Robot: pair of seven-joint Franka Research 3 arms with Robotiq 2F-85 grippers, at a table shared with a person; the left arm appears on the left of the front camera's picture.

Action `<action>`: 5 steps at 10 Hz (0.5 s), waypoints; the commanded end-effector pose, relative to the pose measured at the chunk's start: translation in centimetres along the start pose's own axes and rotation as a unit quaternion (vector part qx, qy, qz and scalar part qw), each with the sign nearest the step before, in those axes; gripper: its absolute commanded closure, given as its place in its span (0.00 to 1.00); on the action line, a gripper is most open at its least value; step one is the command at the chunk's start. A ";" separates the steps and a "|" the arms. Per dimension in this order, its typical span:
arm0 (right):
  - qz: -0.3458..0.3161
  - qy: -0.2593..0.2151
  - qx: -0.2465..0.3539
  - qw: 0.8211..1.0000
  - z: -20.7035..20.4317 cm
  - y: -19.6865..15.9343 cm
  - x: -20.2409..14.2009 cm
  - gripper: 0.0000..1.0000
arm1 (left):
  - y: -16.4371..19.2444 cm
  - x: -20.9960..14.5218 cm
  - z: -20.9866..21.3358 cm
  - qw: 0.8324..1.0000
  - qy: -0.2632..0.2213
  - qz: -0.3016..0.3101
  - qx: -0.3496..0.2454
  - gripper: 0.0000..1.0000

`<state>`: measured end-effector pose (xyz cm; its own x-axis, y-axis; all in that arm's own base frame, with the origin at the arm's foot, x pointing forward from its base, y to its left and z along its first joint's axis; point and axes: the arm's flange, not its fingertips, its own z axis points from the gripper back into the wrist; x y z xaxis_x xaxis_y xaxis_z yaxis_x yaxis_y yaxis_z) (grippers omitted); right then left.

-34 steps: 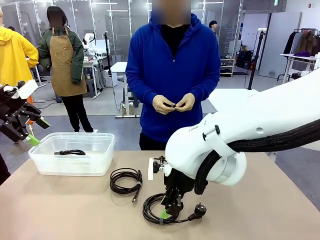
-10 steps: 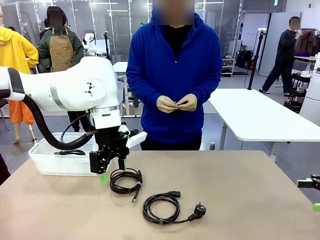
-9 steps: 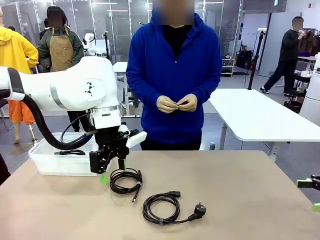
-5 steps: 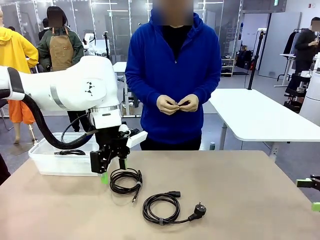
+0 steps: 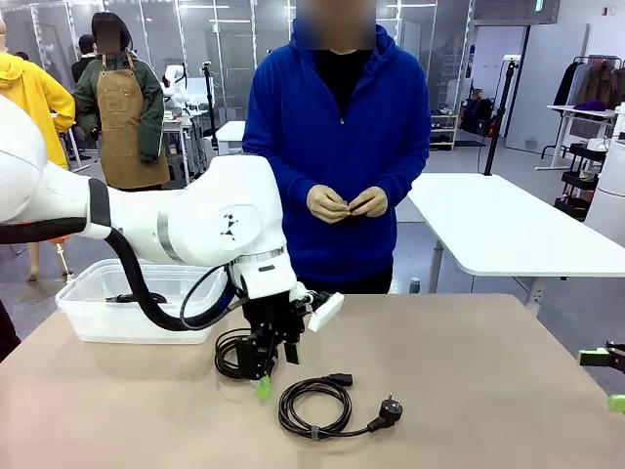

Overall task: Organize and store the cables.
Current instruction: Place the Power Cable into the Organizing box.

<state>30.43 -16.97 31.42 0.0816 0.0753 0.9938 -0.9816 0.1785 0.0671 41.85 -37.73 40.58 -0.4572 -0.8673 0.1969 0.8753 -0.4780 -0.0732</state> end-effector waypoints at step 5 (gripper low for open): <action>-0.014 -0.005 -0.005 1.000 -0.1 -0.1 0.3 0.00 | 1.2 1.7 -1.5 0.998 0.047 0.029 0.009 0.00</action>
<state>30.42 -16.99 31.42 0.0820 0.0751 0.9938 -0.9815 0.1791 0.0674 41.60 -39.16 39.55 -0.4433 -0.8882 0.1210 0.8880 -0.4535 -0.0760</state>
